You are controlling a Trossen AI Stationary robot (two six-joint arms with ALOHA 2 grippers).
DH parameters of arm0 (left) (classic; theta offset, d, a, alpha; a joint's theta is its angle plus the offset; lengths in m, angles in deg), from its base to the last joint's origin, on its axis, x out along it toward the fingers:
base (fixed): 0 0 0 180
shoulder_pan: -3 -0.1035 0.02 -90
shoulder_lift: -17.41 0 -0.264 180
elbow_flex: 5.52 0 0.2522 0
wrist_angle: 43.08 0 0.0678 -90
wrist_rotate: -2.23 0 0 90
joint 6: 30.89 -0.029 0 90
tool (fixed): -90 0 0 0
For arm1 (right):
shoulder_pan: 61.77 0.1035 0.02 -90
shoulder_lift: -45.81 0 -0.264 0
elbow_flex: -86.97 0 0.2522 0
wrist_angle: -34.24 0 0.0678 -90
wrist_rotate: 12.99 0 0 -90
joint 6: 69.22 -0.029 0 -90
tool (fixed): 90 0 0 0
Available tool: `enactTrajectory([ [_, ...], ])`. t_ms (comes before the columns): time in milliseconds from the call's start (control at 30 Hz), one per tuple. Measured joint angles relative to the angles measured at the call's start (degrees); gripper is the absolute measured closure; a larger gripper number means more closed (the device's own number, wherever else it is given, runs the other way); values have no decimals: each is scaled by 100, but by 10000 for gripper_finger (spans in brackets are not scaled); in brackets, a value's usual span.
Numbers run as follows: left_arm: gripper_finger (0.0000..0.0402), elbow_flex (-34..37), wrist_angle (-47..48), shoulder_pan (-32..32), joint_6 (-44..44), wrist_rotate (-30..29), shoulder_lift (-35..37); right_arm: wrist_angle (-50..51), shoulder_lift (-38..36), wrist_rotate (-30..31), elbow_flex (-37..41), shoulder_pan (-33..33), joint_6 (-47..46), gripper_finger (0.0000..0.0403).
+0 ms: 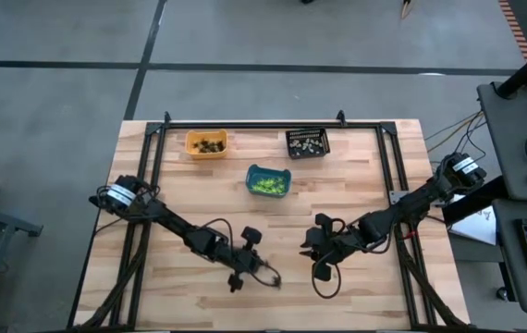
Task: Sort Halloween decoration
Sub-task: Put the black spider toy into the yellow bin
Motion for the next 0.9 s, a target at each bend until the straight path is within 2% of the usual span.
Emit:
enactTrajectory([
  [233,401,26,596,13,10,-844,462,-4,0,12,0,0,1,319],
  [367,401,21,996,22,13,-1060,807,-3,0,113,0,0,6,319],
  [633,401,19,1587,26,48,-1049,1379,-2,0,153,0,0,60,319],
  [900,397,71,1763,106,608,-384,1399,-44,0,168,0,0,66,319],
])
